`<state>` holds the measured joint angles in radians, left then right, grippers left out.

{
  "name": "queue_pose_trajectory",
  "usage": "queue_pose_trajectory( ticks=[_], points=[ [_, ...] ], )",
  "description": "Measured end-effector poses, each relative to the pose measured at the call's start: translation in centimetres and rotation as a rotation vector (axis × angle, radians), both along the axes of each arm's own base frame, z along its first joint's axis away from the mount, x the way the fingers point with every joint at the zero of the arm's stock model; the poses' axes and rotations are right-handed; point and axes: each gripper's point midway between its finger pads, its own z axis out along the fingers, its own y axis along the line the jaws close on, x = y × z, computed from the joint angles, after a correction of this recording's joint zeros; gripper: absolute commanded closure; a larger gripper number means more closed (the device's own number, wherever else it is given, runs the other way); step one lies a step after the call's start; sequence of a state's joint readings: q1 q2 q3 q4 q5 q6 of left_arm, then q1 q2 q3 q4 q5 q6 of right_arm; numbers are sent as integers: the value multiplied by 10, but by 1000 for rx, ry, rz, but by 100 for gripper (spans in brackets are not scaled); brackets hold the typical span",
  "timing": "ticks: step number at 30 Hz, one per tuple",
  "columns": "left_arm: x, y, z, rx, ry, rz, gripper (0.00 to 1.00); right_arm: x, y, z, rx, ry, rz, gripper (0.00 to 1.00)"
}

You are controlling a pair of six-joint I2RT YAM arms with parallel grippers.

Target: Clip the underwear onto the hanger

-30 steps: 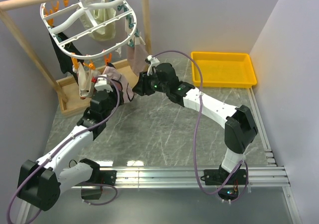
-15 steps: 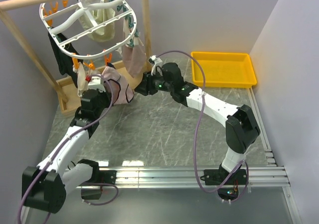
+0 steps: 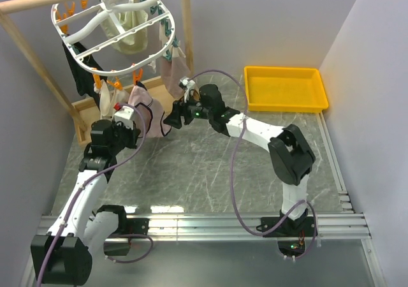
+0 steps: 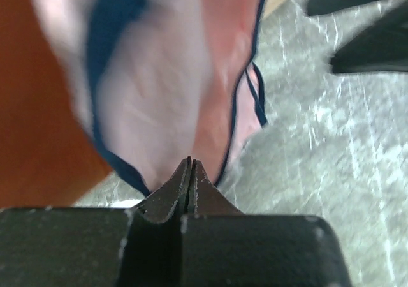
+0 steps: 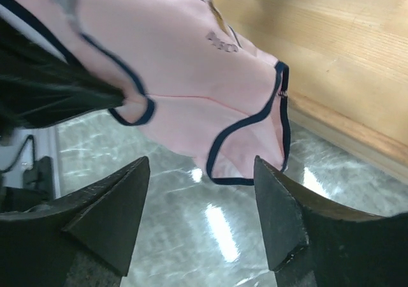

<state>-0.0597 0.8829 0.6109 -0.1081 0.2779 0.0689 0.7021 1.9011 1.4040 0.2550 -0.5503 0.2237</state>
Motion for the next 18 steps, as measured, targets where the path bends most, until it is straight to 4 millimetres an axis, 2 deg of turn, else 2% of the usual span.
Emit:
queue_pose_trajectory(
  ticks=[6,13,16,18],
  points=[
    [-5,4,-8,22,33,-43,100,18,18,-21,-1,-8,21,23],
    [-3,14,-2,31,26,-43,100,35,34,-25,30,-22,24,24],
    [-3,16,-1,27,28,-43,100,40,39,-32,36,-19,24,26],
    [-4,16,0,21,31,-49,100,42,41,-37,33,-11,23,37]
  ],
)
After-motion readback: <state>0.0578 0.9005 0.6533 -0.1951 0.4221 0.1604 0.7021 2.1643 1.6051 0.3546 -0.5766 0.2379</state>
